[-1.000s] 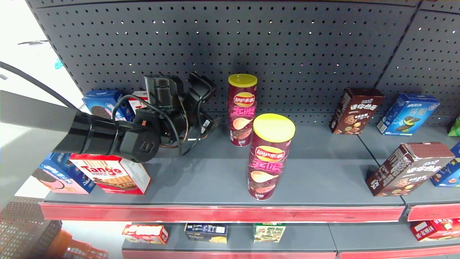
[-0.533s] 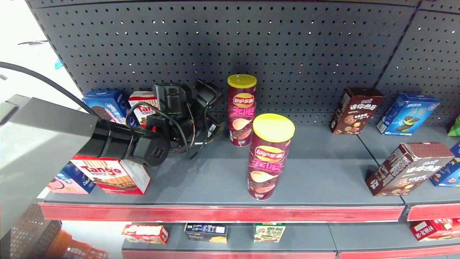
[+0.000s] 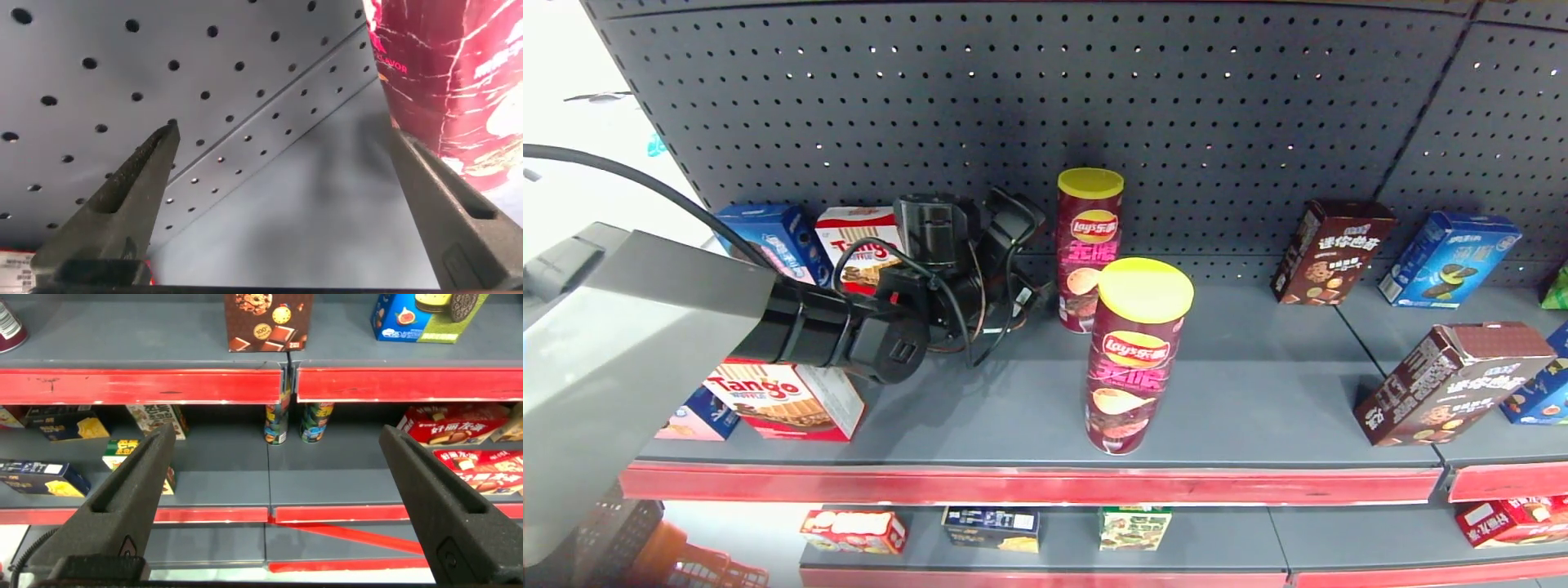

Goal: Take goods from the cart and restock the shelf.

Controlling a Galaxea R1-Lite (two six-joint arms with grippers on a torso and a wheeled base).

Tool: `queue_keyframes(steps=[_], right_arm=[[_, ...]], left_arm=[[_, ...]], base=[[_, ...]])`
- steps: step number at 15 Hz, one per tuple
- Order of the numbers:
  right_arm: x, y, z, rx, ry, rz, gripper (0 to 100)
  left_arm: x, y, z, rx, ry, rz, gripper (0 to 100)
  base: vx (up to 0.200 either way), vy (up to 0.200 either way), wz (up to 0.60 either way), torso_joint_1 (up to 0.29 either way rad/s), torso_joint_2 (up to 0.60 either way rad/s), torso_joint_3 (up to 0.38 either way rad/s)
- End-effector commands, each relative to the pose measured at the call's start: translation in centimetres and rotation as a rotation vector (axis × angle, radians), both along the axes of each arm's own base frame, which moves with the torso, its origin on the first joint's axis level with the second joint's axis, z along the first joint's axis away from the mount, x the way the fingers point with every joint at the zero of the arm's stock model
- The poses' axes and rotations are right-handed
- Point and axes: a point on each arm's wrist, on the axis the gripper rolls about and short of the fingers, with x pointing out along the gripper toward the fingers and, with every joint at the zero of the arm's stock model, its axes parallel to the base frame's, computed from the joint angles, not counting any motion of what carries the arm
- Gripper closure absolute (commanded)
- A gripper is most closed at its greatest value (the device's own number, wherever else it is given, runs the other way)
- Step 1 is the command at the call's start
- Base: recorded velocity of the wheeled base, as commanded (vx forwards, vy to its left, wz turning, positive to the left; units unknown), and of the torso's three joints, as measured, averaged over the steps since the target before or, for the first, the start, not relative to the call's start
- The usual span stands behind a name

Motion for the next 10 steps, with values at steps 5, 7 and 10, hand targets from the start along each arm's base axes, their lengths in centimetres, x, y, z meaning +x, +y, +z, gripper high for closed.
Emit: queue_keyframes(steps=[5, 7, 10], right_arm=[[0.01, 0.0, 0.0, -0.001, 0.001, 0.0, 0], [0.01, 0.0, 0.0, -0.001, 0.001, 0.0, 0], [0.01, 0.0, 0.0, -0.001, 0.001, -0.002, 0]], left_arm=[[0.15, -0.82, -0.31, 0.0, 0.001, -0.015, 0], [0.16, -0.98, -0.15, -0.003, -0.003, -0.018, 0], [0.27, -1.03, -0.4, -0.002, 0.0, -0.018, 0]], base=[[0.0, 0.0, 0.0, 0.0, 0.0, 0.0], [0.0, 0.0, 0.0, 0.0, 0.0, 0.0], [0.0, 0.0, 0.0, 0.0, 0.0, 0.0]])
